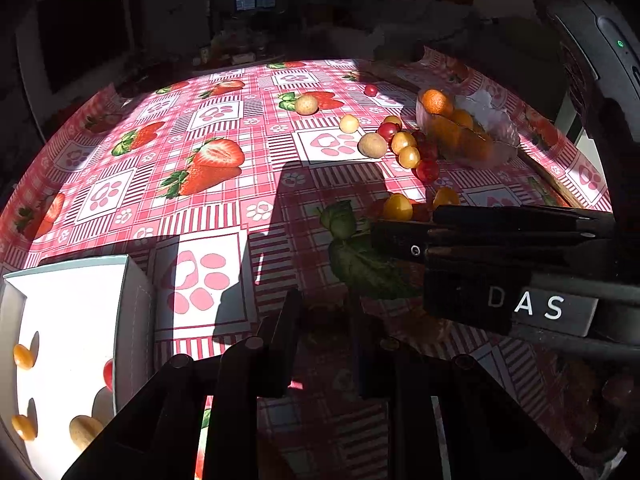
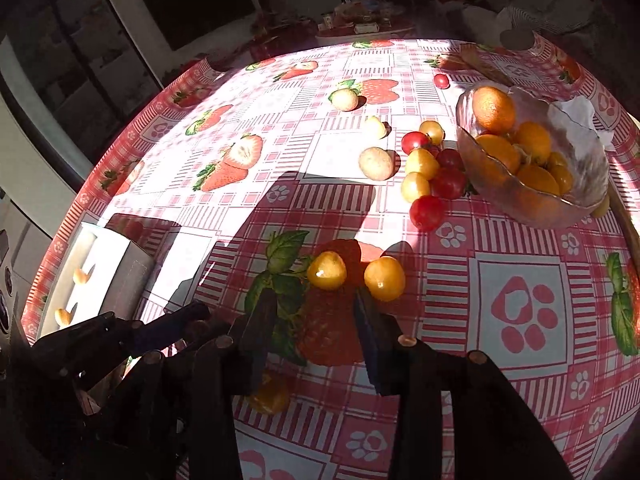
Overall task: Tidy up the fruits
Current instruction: 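Grasp a yellow cherry tomato with the right gripper while the left gripper grasps another yellow tomato, then carry both tomatoes over the white tray and open the right gripper to drop its tomato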
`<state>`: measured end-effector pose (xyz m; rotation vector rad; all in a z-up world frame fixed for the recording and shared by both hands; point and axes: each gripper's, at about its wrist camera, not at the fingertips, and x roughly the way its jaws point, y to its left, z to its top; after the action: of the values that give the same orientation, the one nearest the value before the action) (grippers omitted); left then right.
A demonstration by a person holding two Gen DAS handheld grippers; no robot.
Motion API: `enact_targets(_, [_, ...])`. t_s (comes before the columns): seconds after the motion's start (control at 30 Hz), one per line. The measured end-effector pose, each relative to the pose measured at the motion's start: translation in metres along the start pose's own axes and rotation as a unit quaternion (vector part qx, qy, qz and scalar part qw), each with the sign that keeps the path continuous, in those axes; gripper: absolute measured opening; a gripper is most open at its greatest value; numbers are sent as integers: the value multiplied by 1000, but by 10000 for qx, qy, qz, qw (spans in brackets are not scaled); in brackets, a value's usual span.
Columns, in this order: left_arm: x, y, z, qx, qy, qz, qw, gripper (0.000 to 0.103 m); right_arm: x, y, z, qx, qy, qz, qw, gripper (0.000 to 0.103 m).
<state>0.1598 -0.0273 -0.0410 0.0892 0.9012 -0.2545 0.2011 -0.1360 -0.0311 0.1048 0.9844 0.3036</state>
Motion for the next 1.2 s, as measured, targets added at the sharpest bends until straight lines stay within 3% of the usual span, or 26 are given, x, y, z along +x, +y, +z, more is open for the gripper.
enact_targets(0.2, [0, 0, 0, 6, -5, -6, 10000, 23, 9, -8, 13, 231, -64, 13, 9997, 58])
enact_targets(0.27, [0, 0, 0, 1, -5, -6, 10000, 23, 14, -8, 17, 225, -49, -134, 9996, 45])
enact_targets(0.3, [0, 0, 0, -4, -5, -7, 10000, 23, 16, -7, 19, 196, -10, -278, 9994, 24])
enact_targets(0.33, [0, 0, 0, -10, -5, -6, 10000, 23, 16, -7, 20, 172, 5, -337, 9993, 21])
enact_targets(0.47, [-1, 1, 0, -33, -16, -14, 10000, 23, 12, -4, 14, 42, 30, -392, 9992, 21])
enact_targets(0.6, [-3, 4, -1, -165, 52, -111, 9998, 23, -1, -13, 1, 380, 126, -72, 9992, 21])
enact_targets(0.73, [-11, 3, -5, -226, 89, -112, 9996, 23, -20, -12, -13, 297, 166, -37, 9994, 21])
enact_targets(1.2, [-76, 14, -23, -431, -273, -163, 9986, 23, -71, -1, -58, 279, 377, 51, 9989, 21])
